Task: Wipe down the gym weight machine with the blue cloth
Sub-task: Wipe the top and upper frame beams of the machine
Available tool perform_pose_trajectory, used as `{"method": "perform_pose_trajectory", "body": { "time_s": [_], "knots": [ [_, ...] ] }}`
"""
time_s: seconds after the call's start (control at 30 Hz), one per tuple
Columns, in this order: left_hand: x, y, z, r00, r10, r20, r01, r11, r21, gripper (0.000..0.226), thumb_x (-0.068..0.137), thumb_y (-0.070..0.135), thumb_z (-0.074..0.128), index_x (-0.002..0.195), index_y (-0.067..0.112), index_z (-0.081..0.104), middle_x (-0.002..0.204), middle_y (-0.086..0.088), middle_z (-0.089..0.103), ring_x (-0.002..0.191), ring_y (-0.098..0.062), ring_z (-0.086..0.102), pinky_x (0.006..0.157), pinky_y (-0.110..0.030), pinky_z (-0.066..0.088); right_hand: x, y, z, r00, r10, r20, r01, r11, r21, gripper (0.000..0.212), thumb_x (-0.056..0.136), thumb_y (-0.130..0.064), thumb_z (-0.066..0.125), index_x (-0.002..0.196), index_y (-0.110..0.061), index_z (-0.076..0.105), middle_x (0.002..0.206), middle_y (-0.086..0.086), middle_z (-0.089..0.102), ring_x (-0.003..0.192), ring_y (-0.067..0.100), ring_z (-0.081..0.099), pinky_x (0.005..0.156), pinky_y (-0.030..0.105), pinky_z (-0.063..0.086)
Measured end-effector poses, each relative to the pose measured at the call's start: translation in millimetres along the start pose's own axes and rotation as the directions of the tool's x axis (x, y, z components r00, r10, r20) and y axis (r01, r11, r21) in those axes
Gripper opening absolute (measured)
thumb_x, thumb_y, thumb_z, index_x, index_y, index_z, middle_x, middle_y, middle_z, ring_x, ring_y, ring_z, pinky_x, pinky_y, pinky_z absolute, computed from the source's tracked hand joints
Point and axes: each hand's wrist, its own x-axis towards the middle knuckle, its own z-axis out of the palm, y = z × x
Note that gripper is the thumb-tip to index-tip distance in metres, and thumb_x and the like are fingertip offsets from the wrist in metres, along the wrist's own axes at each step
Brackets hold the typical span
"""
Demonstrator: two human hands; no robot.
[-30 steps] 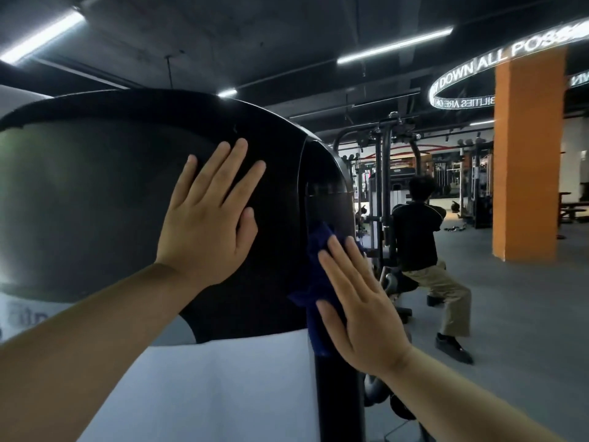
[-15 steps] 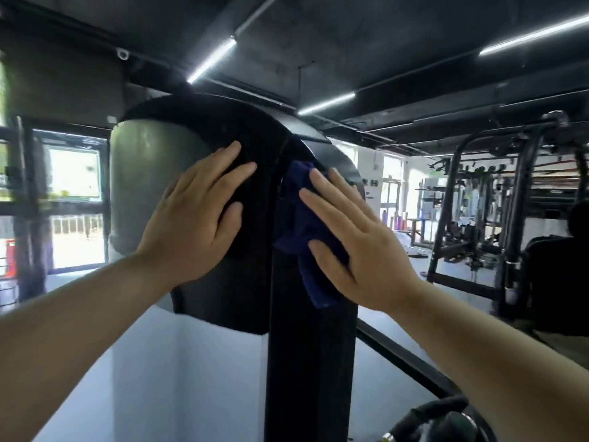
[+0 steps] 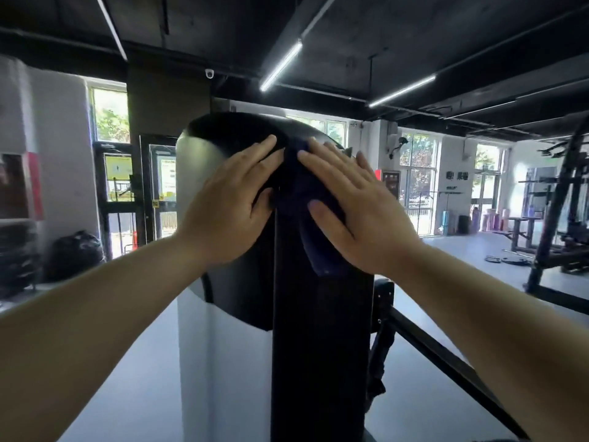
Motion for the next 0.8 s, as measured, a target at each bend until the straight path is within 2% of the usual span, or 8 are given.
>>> {"method": "perform_pose_trajectory", "body": {
  "time_s": [0.1, 0.2, 0.3, 0.43, 0.5, 0.57, 0.67, 0.8],
  "knots": [
    [-1, -2, 2, 1.000, 0.010, -0.009, -0.010, 0.999, 0.032, 0.055, 0.095, 0.026, 0.038, 0.147, 0.008, 0.040, 0.156, -0.009, 0.035, 0.140, -0.025, 0.034, 0.113, -0.041, 0.030, 30, -7, -2, 0.964, 0.252, -0.078, -0.237, 0.958, 0.163, 0.048, 0.102, -0.028, 0.040, 0.149, -0.020, 0.038, 0.153, -0.002, 0.041, 0.140, 0.007, 0.024, 0.121, 0.041, 0.017],
    [-1, -8, 2, 0.999, 0.029, -0.014, -0.028, 0.999, 0.034, 0.054, 0.095, 0.025, 0.038, 0.148, 0.012, 0.039, 0.156, -0.005, 0.035, 0.140, -0.021, 0.034, 0.112, -0.038, 0.030, 1, -23, 18, 0.949, 0.270, -0.161, -0.256, 0.961, 0.100, 0.055, 0.100, -0.033, 0.038, 0.151, -0.015, 0.033, 0.157, 0.003, 0.034, 0.147, 0.017, 0.023, 0.119, 0.045, 0.025],
    [1, -11, 3, 0.997, 0.041, -0.062, -0.039, 0.999, 0.033, 0.052, 0.095, 0.023, 0.038, 0.146, 0.014, 0.043, 0.153, -0.003, 0.040, 0.136, -0.021, 0.039, 0.110, -0.037, 0.033, -9, -16, 15, 0.977, 0.193, -0.092, -0.191, 0.981, 0.032, 0.061, 0.097, -0.039, 0.038, 0.153, -0.017, 0.031, 0.159, 0.002, 0.030, 0.149, 0.018, 0.020, 0.120, 0.044, 0.022],
    [4, -9, 11, 0.990, 0.032, -0.136, -0.027, 0.999, 0.039, 0.048, 0.094, 0.020, 0.039, 0.141, 0.013, 0.049, 0.149, -0.004, 0.046, 0.131, -0.025, 0.046, 0.106, -0.047, 0.038, 41, 0, -8, 0.913, 0.409, -0.005, -0.402, 0.900, 0.166, 0.051, 0.098, -0.039, 0.039, 0.148, -0.027, 0.037, 0.144, -0.006, 0.047, 0.131, 0.015, 0.043, 0.101, 0.034, 0.039],
    [3, -8, 15, 0.985, 0.022, -0.169, -0.018, 0.999, 0.029, 0.048, 0.093, 0.019, 0.040, 0.140, 0.013, 0.050, 0.148, -0.003, 0.046, 0.131, -0.024, 0.045, 0.108, -0.043, 0.036, 42, -4, -3, 0.885, 0.466, -0.021, -0.455, 0.873, 0.178, 0.050, 0.100, -0.038, 0.038, 0.149, -0.028, 0.035, 0.145, -0.008, 0.044, 0.132, 0.013, 0.039, 0.100, 0.033, 0.037],
    [0, -8, 20, 0.983, 0.012, -0.183, -0.008, 1.000, 0.025, 0.050, 0.093, 0.020, 0.039, 0.143, 0.014, 0.047, 0.151, -0.002, 0.042, 0.133, -0.022, 0.042, 0.109, -0.036, 0.029, 18, -17, 8, 0.878, 0.473, -0.077, -0.455, 0.873, 0.173, 0.056, 0.099, -0.044, 0.032, 0.153, -0.028, 0.028, 0.156, -0.008, 0.031, 0.144, 0.013, 0.024, 0.115, 0.039, 0.028],
    [-6, -6, 32, 0.979, -0.014, -0.201, 0.016, 1.000, 0.006, 0.053, 0.095, 0.020, 0.036, 0.147, 0.015, 0.040, 0.157, -0.002, 0.034, 0.141, -0.022, 0.035, 0.112, -0.037, 0.026, -33, -34, 25, 0.916, 0.389, -0.101, -0.390, 0.921, 0.011, 0.065, 0.098, -0.050, 0.024, 0.157, -0.027, 0.010, 0.165, -0.006, 0.008, 0.151, 0.008, -0.002, 0.124, 0.040, 0.010],
    [-8, 1, 39, 0.976, -0.058, -0.212, 0.051, 0.998, -0.039, 0.054, 0.094, 0.017, 0.034, 0.147, 0.014, 0.039, 0.157, -0.002, 0.033, 0.145, -0.021, 0.030, 0.116, -0.044, 0.027, -13, -24, 11, 0.908, 0.417, -0.043, -0.414, 0.908, 0.064, 0.061, 0.101, -0.048, 0.027, 0.157, -0.030, 0.011, 0.164, -0.011, 0.008, 0.150, 0.005, -0.002, 0.123, 0.030, 0.003]
  ]
}}
